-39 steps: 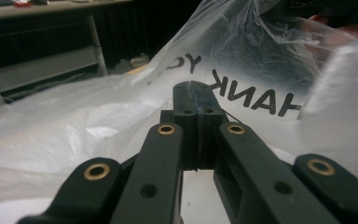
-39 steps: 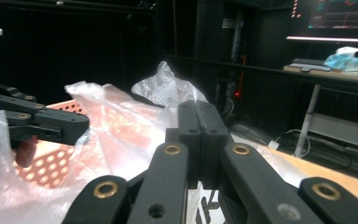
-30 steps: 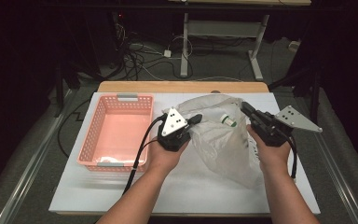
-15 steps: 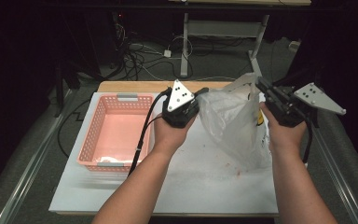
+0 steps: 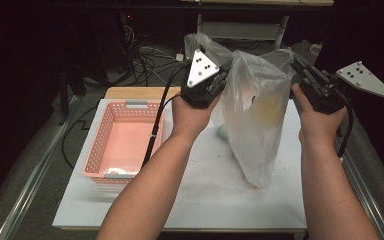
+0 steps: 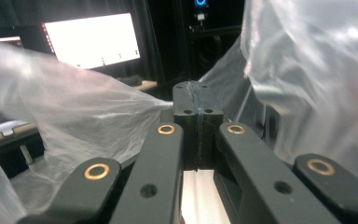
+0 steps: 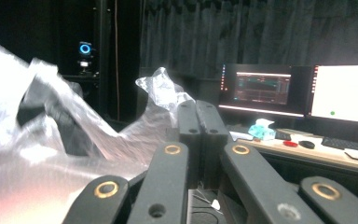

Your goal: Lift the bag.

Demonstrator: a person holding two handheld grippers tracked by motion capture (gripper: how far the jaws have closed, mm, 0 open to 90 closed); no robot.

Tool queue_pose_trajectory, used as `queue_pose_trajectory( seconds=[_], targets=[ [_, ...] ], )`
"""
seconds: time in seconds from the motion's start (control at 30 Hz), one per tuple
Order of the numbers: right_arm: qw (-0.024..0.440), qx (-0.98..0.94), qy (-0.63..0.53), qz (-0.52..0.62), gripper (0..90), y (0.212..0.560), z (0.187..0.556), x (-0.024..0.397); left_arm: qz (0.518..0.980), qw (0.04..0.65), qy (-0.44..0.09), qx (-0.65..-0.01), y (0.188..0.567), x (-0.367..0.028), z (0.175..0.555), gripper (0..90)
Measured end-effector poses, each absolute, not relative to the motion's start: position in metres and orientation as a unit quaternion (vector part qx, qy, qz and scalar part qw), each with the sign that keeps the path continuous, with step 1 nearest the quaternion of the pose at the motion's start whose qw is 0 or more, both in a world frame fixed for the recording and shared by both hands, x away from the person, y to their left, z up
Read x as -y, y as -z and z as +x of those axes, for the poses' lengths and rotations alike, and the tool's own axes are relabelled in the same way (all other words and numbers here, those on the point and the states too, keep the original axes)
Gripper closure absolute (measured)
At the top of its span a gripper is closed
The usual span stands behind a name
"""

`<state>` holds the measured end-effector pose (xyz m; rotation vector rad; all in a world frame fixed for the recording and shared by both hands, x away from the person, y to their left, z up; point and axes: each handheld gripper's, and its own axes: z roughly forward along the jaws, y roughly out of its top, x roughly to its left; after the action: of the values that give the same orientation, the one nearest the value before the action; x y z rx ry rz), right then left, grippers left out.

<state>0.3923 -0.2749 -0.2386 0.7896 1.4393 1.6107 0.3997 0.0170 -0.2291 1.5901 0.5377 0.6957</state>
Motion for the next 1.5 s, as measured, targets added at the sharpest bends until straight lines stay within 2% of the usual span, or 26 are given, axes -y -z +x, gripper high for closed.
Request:
queue_pose_trajectory(
  seconds=[0.17, 0.33, 0.7, 0.8, 1.0, 1.5],
  targets=[
    [0.412, -0.565, -0.638, 0.322, 90.0, 0.236, 0.397, 0.281, 0.691, 0.613, -0.304, -0.234, 0.225, -0.015, 0.404, 88.4],
    [0.411, -0.567, -0.635, 0.325, 90.0, 0.240, 0.398, 0.285, 0.701, 0.603, -0.297, -0.239, 0.240, -0.015, 0.407, 88.4],
    [0.389, -0.593, -0.616, 0.343, 90.0, 0.280, 0.400, 0.285, 0.715, 0.588, -0.276, -0.257, 0.267, -0.021, 0.411, 87.9],
    [0.387, -0.598, -0.613, 0.343, 90.0, 0.283, 0.400, 0.285, 0.718, 0.587, -0.268, -0.260, 0.268, -0.022, 0.410, 83.3],
    [0.382, -0.604, -0.611, 0.339, 90.0, 0.281, 0.397, 0.286, 0.733, 0.575, -0.250, -0.264, 0.274, -0.027, 0.406, 63.4],
    [0.381, -0.617, -0.609, 0.323, 70.2, 0.274, 0.373, 0.293, 0.751, 0.550, -0.233, -0.280, 0.305, -0.053, 0.385, 53.5]
  ],
)
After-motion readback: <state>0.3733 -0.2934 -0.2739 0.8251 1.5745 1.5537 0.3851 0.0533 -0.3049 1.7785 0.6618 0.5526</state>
